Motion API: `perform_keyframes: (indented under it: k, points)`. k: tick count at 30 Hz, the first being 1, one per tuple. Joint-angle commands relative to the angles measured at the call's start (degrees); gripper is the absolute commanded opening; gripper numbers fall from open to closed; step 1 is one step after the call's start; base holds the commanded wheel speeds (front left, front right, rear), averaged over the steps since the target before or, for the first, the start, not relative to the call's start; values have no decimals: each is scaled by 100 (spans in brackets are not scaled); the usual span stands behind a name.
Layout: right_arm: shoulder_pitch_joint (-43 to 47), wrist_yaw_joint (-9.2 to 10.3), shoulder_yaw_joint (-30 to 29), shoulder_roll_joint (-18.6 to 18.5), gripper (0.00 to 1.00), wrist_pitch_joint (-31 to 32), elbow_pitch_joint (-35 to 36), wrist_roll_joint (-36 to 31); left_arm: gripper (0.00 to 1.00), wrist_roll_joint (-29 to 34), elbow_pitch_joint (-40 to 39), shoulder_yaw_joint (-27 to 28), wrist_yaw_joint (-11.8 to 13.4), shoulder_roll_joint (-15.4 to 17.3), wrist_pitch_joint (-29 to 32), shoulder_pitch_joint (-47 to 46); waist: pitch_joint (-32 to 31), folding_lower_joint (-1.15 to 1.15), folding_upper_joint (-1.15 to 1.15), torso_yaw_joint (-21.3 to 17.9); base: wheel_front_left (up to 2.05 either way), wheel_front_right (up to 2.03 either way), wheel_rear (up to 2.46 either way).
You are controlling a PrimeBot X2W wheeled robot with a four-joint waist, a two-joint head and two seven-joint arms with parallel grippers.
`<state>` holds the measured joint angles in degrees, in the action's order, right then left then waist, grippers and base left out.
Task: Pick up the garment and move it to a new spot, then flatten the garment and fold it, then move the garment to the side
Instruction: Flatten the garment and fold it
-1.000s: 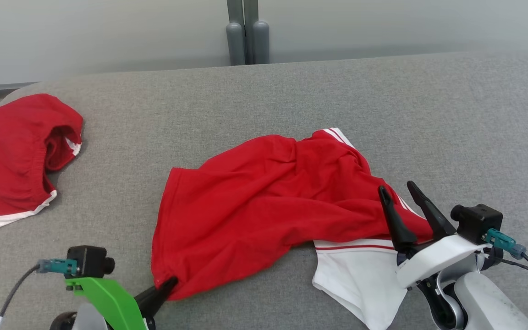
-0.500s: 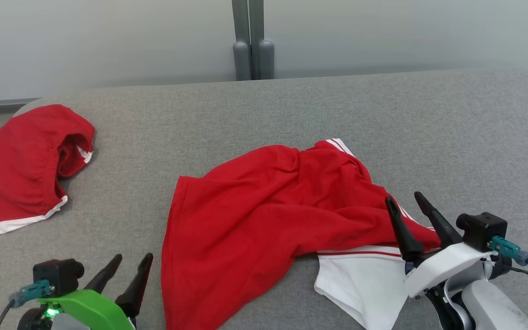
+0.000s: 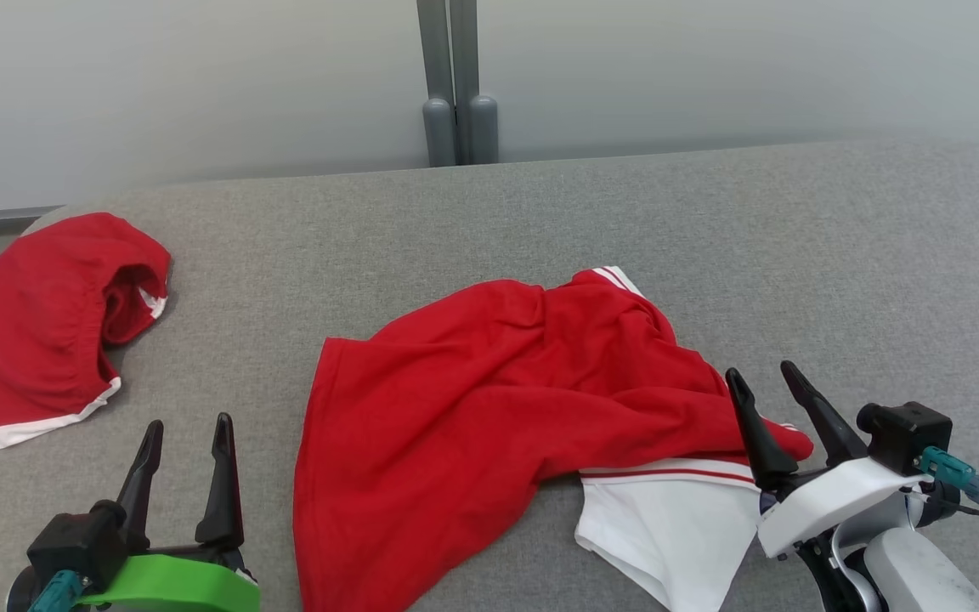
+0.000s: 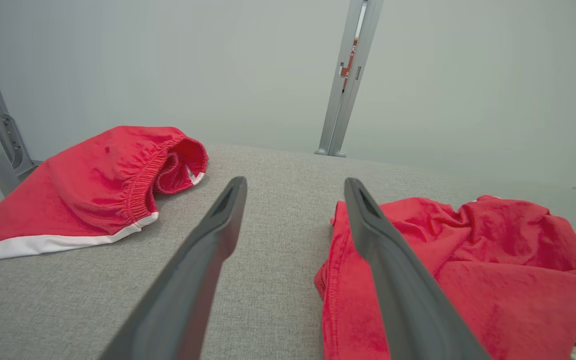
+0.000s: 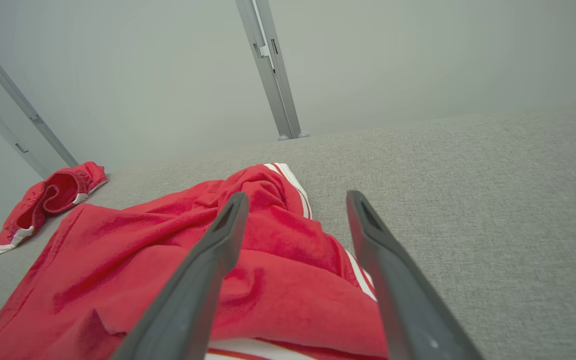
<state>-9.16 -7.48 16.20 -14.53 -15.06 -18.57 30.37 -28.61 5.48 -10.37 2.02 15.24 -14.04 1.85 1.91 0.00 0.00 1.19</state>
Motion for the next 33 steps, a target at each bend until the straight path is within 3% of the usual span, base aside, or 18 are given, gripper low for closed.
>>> perform_keyframes:
  k: [1,9,17,27,33]
  points:
    - [49,-3,-19,10,100,-16,14,-57,100,103,34,51,34,-16,-61,-31,24,0,0,-10,0,0,0]
    - [-7,-3,-42,-11,100,-16,-32,-106,100,326,204,221,27,-276,-119,-38,11,0,0,33,0,0,0]
    - [-902,-2,482,-391,100,351,-256,-244,100,418,292,166,-156,-443,-118,-221,226,0,0,308,0,0,0]
    - [-2408,0,1158,-736,100,2022,-1265,337,100,469,489,114,-338,-645,-118,-537,544,0,0,972,0,0,0]
    - [-2959,-2,1248,-755,100,3191,-1925,761,100,506,555,146,-429,-799,-119,-664,741,0,0,1373,0,0,0]
